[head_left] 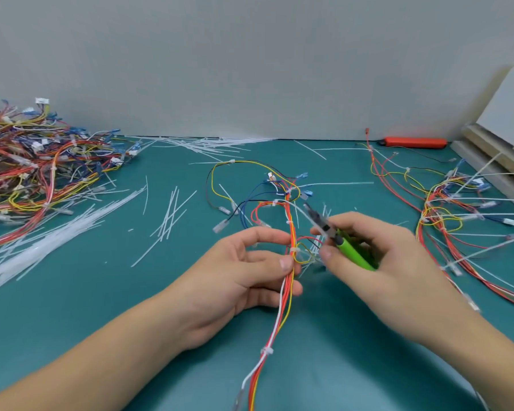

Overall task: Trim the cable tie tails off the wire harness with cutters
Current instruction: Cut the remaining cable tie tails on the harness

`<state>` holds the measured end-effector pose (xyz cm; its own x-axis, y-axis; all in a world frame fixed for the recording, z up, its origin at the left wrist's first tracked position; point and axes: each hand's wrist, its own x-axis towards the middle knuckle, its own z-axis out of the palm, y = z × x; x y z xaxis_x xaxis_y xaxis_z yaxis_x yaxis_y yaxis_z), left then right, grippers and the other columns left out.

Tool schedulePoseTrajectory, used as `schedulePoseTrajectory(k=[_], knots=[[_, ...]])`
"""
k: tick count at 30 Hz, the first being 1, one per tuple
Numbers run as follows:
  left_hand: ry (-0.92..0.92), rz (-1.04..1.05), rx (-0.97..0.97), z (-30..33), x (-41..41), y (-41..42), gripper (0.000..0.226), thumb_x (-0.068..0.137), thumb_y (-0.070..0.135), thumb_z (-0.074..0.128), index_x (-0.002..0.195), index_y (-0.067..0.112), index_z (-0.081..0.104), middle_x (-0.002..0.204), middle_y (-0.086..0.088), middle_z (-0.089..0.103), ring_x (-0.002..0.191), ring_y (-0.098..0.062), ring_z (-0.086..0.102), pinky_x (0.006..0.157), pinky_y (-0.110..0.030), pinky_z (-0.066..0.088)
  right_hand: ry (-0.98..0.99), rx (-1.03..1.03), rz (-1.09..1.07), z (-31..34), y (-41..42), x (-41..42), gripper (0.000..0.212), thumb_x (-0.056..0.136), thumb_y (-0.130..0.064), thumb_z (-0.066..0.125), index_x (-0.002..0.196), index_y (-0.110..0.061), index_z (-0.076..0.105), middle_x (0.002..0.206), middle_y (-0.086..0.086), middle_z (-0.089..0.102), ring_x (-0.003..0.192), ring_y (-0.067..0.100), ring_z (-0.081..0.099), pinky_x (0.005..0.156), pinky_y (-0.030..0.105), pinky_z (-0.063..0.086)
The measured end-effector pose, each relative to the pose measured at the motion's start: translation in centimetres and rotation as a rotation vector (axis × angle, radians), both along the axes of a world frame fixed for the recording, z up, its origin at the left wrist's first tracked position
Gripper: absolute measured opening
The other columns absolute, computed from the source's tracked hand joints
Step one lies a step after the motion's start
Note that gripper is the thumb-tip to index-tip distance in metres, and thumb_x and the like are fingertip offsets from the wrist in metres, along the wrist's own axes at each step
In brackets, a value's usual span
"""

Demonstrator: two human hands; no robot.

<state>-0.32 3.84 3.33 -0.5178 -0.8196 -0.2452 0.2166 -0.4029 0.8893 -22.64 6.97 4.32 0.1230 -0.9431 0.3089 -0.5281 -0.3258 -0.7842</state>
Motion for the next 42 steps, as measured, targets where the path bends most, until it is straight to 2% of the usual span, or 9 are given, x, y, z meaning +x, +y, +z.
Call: schedulePoseTrajectory(k=[7,12,15,19,23,27,31,34,42], knots=[[0.02,0.008,0.049,0.1,0.3,-0.1,0.033,0.08,0.007,0.077,0.112,0.01,0.072,0.099,-0.02,0.073,0.075,-0.027,0.073,0.066,-0.029,0.058,0.139,0.051,0.016,0.2,0.1,0.0,0.011,0.092,-0.038,0.067,0.102,-0.037,0.067,0.082,-0.004,0.065,0.076,0.019,0.057,0.076,0.038,0.047],[0.034,-0.017,0.074,0.3,0.4,-0.3,0.038,0.08,0.009,0.076,0.117,0.006,0.068,0.099,-0.017,0.073,0.074,-0.025,0.072,0.065,-0.028,0.058,0.257,0.078,-0.017,0.3,0.2,-0.3,0.017,0.088,-0.051,0.064,0.103,-0.043,0.066,0.09,-0.018,0.064,0.094,0.007,0.056,0.079,0.026,0.044],[0.022,-0.008,0.065,0.3,0.3,-0.2,0.043,0.079,0.01,0.076,0.121,0.004,0.065,0.099,-0.018,0.073,0.074,-0.025,0.072,0.064,-0.028,0.058,0.214,0.06,-0.033,0.4,0.1,-0.3,0.012,0.089,-0.047,0.067,0.098,-0.04,0.067,0.089,-0.012,0.066,0.094,0.009,0.058,0.082,0.03,0.046],[0.022,-0.008,0.064,0.2,0.3,-0.4,0.045,0.08,0.011,0.076,0.123,0.003,0.066,0.1,-0.017,0.073,0.076,-0.024,0.071,0.065,-0.028,0.058,0.207,0.071,-0.023,0.4,0.2,-0.3,0.014,0.087,-0.046,0.07,0.1,-0.042,0.073,0.092,-0.015,0.061,0.094,0.007,0.058,0.076,0.015,0.04],[0.061,0.052,0.058,-0.3,0.2,-0.4,0.035,0.078,0.012,0.078,0.112,0.006,0.075,0.102,-0.018,0.073,0.075,-0.022,0.071,0.064,-0.027,0.058,0.278,0.101,0.0,-0.1,0.3,-0.2,0.023,0.089,-0.049,0.07,0.112,-0.046,0.072,0.1,-0.018,0.054,0.096,0.001,0.056,0.075,0.008,0.036],[0.087,0.093,0.073,-0.3,0.1,-0.4,0.03,0.082,0.004,0.077,0.112,0.004,0.075,0.099,-0.015,0.073,0.072,-0.02,0.07,0.062,-0.026,0.057,0.269,0.067,-0.025,-0.3,0.1,-0.4,0.02,0.09,-0.042,0.072,0.109,-0.048,0.071,0.109,-0.021,0.054,0.104,-0.001,0.056,0.08,0.006,0.036],[0.156,0.125,0.144,-0.2,0.2,-0.6,0.04,0.076,-0.002,0.079,0.115,0.002,0.073,0.094,-0.013,0.071,0.068,-0.019,0.067,0.06,-0.027,0.056,0.292,0.028,-0.028,-0.3,0.0,-0.8,0.02,0.088,-0.04,0.072,0.104,-0.052,0.069,0.112,-0.024,0.057,0.105,-0.002,0.058,0.083,0.007,0.037],[0.236,0.131,0.195,-0.1,0.4,-0.7,0.047,0.075,0.004,0.074,0.121,0.007,0.066,0.092,-0.012,0.068,0.068,-0.02,0.065,0.061,-0.029,0.055,0.324,0.018,0.019,-0.1,0.0,-0.9,0.02,0.089,-0.041,0.072,0.108,-0.048,0.069,0.108,-0.021,0.059,0.103,0.001,0.059,0.082,0.011,0.04],[0.447,0.093,0.295,-0.1,1.0,-1.1,0.044,0.068,-0.005,0.079,0.106,0.013,0.069,0.093,-0.01,0.064,0.066,-0.019,0.061,0.061,-0.03,0.054,0.325,0.014,0.087,-0.2,-0.3,-1.3,0.016,0.09,-0.034,0.075,0.102,-0.042,0.068,0.089,-0.011,0.065,0.085,0.012,0.06,0.072,0.02,0.043]])
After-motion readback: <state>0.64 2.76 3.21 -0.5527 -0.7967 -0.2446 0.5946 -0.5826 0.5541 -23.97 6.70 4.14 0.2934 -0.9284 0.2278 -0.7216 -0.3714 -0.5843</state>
